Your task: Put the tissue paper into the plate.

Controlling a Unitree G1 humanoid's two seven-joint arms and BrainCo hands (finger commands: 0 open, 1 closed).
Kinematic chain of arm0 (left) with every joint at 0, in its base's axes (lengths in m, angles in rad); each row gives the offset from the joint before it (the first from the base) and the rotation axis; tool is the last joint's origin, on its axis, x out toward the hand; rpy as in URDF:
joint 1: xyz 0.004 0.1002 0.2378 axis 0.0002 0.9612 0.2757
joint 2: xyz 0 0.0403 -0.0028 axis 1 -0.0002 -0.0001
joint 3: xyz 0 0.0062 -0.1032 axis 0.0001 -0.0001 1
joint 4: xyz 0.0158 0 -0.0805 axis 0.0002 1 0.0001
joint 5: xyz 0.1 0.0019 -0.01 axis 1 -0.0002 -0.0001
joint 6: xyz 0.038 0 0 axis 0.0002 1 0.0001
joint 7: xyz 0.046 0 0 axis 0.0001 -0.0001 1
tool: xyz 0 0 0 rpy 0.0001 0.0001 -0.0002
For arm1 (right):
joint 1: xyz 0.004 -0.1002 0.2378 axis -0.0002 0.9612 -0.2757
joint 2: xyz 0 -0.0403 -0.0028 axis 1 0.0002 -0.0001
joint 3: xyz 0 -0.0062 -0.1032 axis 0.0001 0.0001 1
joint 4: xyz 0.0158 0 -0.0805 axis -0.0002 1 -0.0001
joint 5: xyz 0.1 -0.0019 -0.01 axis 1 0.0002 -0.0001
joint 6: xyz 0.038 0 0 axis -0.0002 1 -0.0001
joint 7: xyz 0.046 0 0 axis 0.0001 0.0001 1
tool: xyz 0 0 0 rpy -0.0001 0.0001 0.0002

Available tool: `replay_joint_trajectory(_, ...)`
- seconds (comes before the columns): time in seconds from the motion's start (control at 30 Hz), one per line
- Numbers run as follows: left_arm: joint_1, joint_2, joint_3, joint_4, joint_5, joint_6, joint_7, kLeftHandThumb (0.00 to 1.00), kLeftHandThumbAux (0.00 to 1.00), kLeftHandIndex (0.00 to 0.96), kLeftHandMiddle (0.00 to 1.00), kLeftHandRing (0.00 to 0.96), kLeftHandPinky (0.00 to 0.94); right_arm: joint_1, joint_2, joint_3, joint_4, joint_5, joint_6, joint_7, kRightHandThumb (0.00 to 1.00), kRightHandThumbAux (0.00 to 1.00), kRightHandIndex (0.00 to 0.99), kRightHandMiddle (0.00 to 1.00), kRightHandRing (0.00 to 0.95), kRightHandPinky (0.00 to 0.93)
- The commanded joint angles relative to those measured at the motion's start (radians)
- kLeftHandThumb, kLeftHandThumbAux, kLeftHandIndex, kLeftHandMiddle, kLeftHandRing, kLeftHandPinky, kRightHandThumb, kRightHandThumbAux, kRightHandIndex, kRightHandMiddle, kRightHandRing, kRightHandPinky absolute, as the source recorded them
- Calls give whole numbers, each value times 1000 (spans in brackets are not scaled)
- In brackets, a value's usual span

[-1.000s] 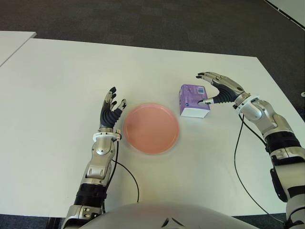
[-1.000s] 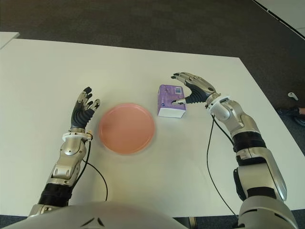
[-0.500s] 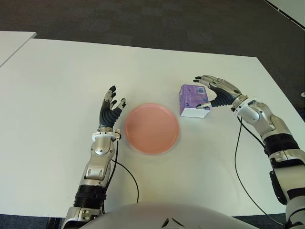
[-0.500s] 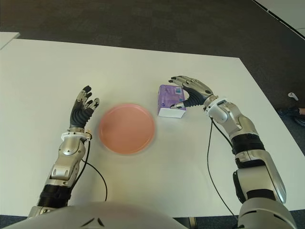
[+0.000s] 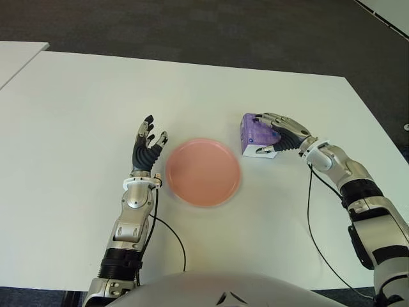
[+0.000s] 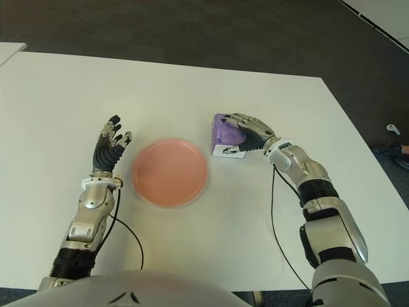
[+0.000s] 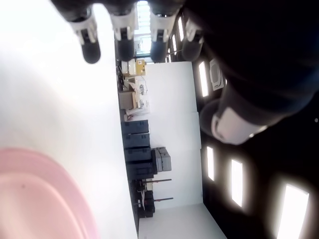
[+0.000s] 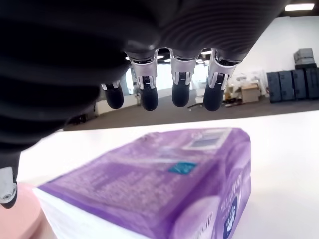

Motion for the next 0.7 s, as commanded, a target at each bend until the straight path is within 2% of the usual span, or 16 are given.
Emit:
replay_joint_trajectory(0.03, 11, -12, -3, 14, 7, -8, 10, 0, 631, 1, 0, 0, 0, -34, 15, 26, 46, -28, -14, -28, 358, 459, 0, 0, 0, 0)
replay_joint_trajectory(0.4, 19, -9, -11, -2, -5, -7, -11, 3, 628, 0, 0, 0, 0, -77, 31, 69, 112, -65, -5, -72, 317, 454, 0, 0, 0, 0)
replay_joint_trajectory(0.53, -9, 45, 47, 125, -51, -74, -48, 5, 612, 0, 0, 0, 0, -90, 35, 83, 131, -70, -4, -83, 308, 456, 0, 0, 0, 0)
replay_joint_trajectory(0.7, 7, 23, 4, 47, -32, -40, -58, 1, 601, 0, 0, 0, 0, -112, 47, 103, 167, -79, 6, -94, 298, 460, 0, 0, 0, 0)
